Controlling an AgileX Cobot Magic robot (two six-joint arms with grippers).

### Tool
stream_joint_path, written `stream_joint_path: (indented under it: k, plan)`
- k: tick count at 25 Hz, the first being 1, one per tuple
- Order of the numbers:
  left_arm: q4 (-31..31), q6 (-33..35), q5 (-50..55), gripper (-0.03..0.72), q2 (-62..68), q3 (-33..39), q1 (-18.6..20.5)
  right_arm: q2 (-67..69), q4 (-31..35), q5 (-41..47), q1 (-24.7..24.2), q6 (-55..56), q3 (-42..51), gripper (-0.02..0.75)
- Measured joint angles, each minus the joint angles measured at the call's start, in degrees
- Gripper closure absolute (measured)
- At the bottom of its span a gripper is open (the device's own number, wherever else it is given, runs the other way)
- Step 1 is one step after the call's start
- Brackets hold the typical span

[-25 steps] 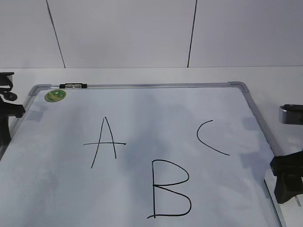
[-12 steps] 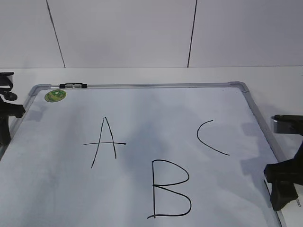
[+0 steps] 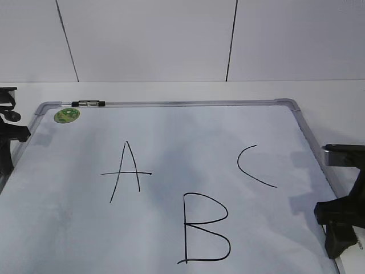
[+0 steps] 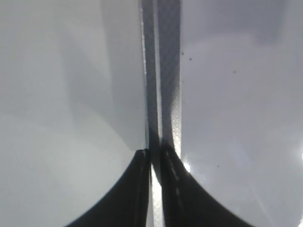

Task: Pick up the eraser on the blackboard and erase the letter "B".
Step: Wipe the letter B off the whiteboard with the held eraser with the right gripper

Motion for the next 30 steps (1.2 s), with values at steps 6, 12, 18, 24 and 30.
stream_joint_path:
  k: [6, 12, 18, 24, 30]
  plan:
    - [0.0, 0.0, 0.0, 0.639, 0.0, 0.0, 0.0, 0.0, 0.0, -0.04, 0.0, -0.22, 0.0, 0.175]
    - [0.0, 0.0, 0.0, 0.639, 0.0, 0.0, 0.0, 0.0, -0.1, -0.35, 0.0, -0.22, 0.0, 0.177]
    - [0.0, 0.0, 0.0, 0.639, 0.0, 0.0, 0.0, 0.23, -0.1, 1.23, 0.0, -0.22, -0.9, 0.178]
    - [0.0, 0.0, 0.0, 0.639, 0.0, 0.0, 0.0, 0.23, -0.45, 6.18, 0.0, -0.22, -5.45, 0.178]
    - [0.0, 0.0, 0.04, 0.639, 0.0, 0.0, 0.0, 0.23, -0.48, 12.05, 0.0, -0.51, -8.38, 0.178]
